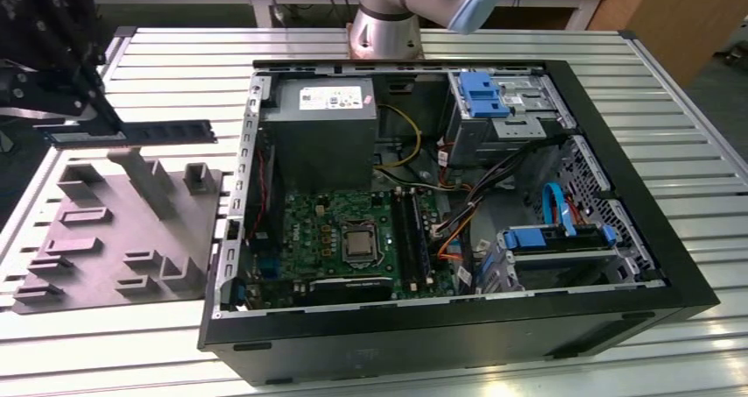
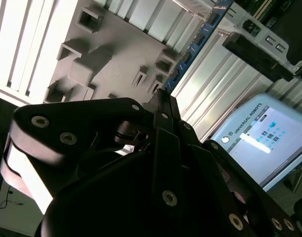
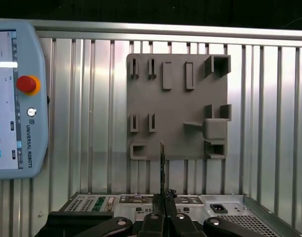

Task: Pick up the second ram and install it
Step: 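Pick up the second ram and move it above second insertion slot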

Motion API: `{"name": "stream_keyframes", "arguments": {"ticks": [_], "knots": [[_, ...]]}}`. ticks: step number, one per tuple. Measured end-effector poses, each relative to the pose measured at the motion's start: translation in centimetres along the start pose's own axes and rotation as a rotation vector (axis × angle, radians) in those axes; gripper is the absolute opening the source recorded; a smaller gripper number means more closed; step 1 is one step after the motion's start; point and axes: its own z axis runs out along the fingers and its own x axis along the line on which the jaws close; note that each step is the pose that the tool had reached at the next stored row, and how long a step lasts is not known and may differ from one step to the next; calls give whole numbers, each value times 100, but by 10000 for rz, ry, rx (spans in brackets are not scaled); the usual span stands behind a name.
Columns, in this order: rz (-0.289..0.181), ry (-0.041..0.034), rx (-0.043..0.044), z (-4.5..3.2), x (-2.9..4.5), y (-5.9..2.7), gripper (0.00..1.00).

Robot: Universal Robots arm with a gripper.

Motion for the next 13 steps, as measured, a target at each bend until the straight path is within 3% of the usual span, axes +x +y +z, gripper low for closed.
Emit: {"name": "stream_keyframes", "arguments": {"ticks": [13], "knots": [[0, 0, -1, 5, 3, -448, 12]]}}
